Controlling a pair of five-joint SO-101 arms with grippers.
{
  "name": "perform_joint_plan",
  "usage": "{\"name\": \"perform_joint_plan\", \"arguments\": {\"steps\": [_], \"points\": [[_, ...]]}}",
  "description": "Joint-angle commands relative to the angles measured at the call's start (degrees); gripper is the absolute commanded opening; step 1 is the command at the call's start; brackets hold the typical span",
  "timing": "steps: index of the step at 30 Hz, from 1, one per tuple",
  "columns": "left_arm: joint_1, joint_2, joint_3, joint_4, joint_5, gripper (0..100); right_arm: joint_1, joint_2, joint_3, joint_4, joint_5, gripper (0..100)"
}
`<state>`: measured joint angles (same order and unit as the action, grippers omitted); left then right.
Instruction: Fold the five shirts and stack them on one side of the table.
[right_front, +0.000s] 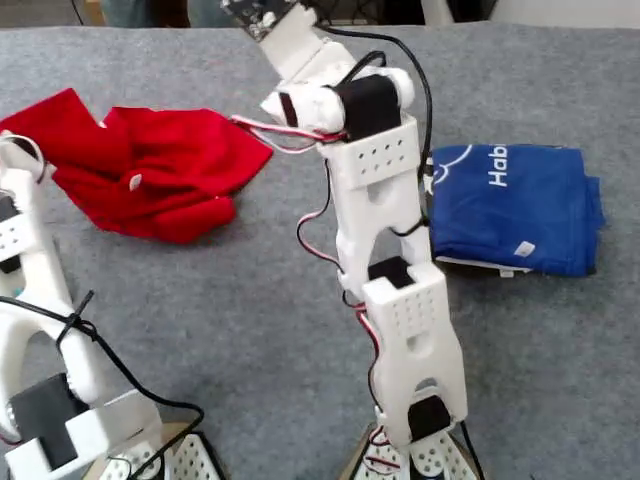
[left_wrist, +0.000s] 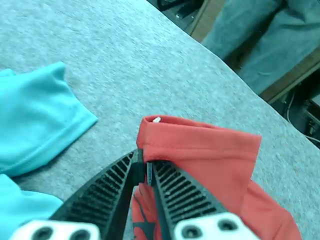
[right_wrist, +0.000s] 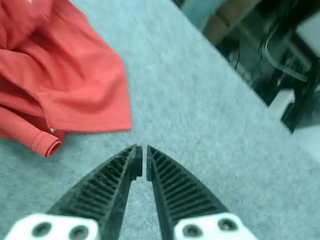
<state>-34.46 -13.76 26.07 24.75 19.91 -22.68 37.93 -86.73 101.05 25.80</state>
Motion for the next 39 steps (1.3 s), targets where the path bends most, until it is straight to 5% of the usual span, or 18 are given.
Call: {"name": "perform_joint_plan", "arguments": {"steps": [1, 8, 14, 24, 34, 39], "points": [[-1.36, -2.73, -6.73, 2.81, 0.35, 3, -1.14, -5.76, 3.56, 0.18, 0.18, 1.5], [-1.45, -2.11, -10.77, 8.00, -7.03, 3, -2.20, 1.27, 19.65, -6.77, -0.18, 9.2], [-4.88, -2.11, -0.22, 2.29, -6.59, 3, -4.04, 14.20, 23.78, -20.13, -7.82, 23.4], [-5.41, -2.11, 12.62, -2.64, -4.66, 14, -5.54, 31.78, 8.84, -30.68, -22.95, 23.3], [-5.23, -2.11, 14.73, -2.64, -3.78, 14, -5.71, 38.20, 3.12, -27.60, -23.82, 22.5], [-5.32, -2.11, 14.64, -2.64, -3.78, 14, -5.71, 38.37, 3.21, -24.97, -23.38, 2.9]]}}
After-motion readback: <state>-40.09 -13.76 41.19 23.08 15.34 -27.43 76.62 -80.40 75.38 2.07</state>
